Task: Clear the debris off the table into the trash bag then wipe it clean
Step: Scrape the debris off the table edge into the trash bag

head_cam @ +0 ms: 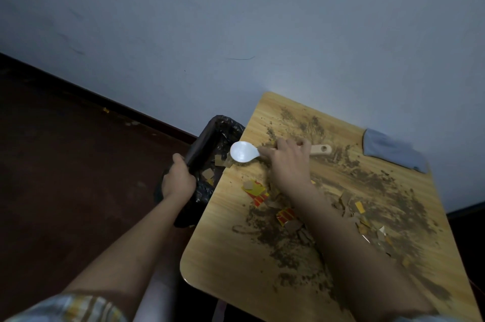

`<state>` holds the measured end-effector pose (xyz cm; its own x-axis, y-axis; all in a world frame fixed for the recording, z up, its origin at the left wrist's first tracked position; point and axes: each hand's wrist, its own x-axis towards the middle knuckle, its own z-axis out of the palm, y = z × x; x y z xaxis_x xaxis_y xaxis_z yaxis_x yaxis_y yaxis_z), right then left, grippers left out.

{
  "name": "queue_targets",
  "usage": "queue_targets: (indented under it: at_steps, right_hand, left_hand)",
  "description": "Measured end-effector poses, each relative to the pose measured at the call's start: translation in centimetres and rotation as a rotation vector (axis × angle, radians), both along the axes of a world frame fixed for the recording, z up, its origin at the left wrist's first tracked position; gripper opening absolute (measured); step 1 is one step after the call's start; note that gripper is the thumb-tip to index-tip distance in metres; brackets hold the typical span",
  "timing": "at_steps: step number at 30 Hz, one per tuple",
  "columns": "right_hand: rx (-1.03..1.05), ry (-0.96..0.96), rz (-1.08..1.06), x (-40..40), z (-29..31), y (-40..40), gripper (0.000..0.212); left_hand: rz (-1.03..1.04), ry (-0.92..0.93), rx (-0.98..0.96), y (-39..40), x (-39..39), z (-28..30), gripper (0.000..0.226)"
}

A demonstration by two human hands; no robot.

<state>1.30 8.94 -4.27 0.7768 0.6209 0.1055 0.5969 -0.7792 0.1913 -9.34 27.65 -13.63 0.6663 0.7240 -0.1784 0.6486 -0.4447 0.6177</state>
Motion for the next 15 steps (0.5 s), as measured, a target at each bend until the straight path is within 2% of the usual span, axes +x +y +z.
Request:
queue_targets:
  at_steps: [4,10,15]
  right_hand:
    - [-0.004,0.031,-0.012,-0.5,-1.0,2.4,0.044]
    - [0.311,0.145,-0.215,1.5,-0.4,2.4,0.043]
    - [0.196,0.109,-0.359,3.9,0.7,-1.0,0.05]
  left_hand:
    - [0.002,-0.009,-0.004,-0.1,-0.3,0.2,0.024]
    - [0.008,0.008,0.007,0.2,-0.5,0.5,0.024]
    - [0.003,-0.001,0.015,0.2,-0.1,0.4,0.023]
